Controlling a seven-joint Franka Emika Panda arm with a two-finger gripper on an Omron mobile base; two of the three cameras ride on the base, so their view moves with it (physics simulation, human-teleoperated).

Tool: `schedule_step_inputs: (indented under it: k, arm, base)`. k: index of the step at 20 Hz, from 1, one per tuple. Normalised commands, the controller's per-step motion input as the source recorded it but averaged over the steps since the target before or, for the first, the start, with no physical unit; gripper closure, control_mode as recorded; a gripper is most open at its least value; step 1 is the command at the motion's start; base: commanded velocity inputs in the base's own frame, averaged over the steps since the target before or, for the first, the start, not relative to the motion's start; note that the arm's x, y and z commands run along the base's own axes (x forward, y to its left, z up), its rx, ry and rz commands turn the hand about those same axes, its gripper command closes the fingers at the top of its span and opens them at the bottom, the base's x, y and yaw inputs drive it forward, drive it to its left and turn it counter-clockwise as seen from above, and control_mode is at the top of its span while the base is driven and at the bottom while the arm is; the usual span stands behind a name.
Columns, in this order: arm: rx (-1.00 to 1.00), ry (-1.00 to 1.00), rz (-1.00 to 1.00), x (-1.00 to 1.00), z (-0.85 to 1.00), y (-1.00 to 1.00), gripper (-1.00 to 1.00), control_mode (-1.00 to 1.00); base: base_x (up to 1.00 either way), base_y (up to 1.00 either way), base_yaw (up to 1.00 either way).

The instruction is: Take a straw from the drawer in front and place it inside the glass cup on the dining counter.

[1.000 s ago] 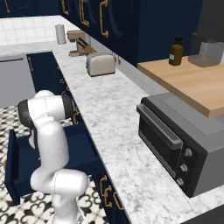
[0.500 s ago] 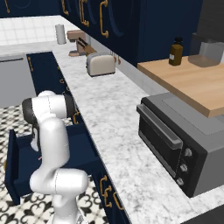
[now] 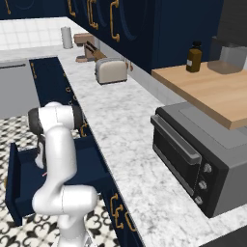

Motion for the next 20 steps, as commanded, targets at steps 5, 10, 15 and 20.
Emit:
schedule_step_inputs:
  k: [5, 10, 15, 20]
  arm:
    - [0.00, 0.02, -0.04, 0.32, -0.15, 0.09, -1.00, -1.00]
    - [-0.01, 0.03, -0.04, 0.14, -0.27, 0.08, -1.00, -1.00]
    - [-0.03, 0.01, -0.04, 0.03, -0.38, 0.03, -1.00, -1.00]
    - [-0.03, 0.01, -0.03, 0.00, -0.41, 0.07, 1.00, -1.00]
  base:
    - [0.00, 0.00, 0.00]
    - [0.00, 0.00, 0.00]
    - [0.00, 0.00, 0.00]
    - [0.00, 0.00, 0.00]
